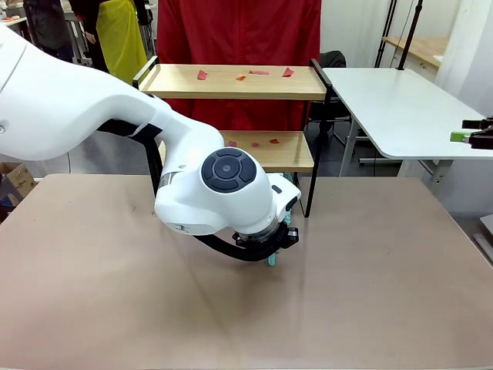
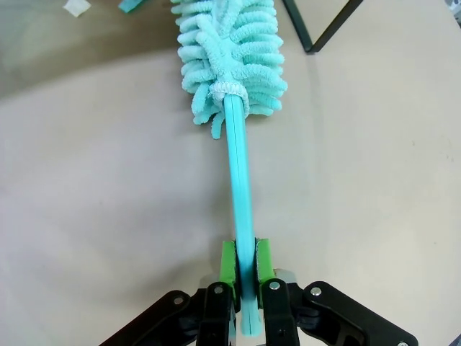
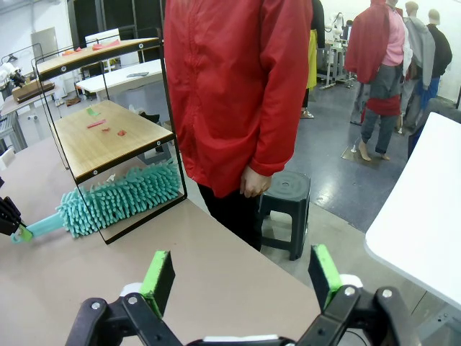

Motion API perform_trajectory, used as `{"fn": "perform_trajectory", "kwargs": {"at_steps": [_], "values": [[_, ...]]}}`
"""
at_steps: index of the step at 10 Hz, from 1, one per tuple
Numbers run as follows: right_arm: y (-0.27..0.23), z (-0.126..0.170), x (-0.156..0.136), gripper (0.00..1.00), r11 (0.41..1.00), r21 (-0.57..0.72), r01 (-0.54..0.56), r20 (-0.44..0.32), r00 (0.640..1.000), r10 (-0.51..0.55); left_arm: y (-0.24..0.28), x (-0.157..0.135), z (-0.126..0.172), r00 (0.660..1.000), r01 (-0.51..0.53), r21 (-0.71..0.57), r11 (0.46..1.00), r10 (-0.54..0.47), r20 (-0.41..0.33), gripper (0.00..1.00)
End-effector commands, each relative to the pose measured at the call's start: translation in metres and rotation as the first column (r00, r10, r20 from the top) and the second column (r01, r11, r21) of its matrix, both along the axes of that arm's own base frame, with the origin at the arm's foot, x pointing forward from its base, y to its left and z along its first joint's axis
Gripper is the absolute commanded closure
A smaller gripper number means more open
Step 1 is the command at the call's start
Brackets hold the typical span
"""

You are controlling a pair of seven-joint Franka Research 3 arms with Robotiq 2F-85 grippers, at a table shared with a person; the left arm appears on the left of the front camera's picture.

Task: Clean the shelf.
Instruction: Clean the specific section of the Shelf indicated by the human with the Duster.

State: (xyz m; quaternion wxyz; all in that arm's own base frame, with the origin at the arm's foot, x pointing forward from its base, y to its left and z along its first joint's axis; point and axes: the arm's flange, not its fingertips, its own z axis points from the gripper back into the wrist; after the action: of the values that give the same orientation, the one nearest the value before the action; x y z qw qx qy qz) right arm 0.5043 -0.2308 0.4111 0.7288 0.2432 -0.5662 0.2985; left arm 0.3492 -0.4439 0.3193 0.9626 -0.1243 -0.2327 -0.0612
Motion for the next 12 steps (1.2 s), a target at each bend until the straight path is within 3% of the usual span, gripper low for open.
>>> {"fn": "perform_trajectory", "kwargs": {"at_steps": [1, 4, 12], "values": [[0.004, 0.004, 0.001, 0.0, 1.0, -0.003, 0.017, -0.014, 1.0, -0.017, 0.019, -0.001, 0.015, 0.999, -0.008, 0.008, 1.0, 0.008, -0.048, 0.87], [0.004, 0.004, 0.001, 0.0, 1.0, -0.003, 0.017, -0.014, 1.0, -0.017, 0.043, -0.005, 0.03, 0.996, -0.079, 0.038, 0.996, 0.08, -0.04, 0.87], [0.004, 0.004, 0.001, 0.0, 1.0, -0.003, 0.017, -0.014, 1.0, -0.017, 0.122, -0.022, 0.06, 0.97, -0.19, 0.151, 0.97, 0.209, -0.121, 0.87]]}}
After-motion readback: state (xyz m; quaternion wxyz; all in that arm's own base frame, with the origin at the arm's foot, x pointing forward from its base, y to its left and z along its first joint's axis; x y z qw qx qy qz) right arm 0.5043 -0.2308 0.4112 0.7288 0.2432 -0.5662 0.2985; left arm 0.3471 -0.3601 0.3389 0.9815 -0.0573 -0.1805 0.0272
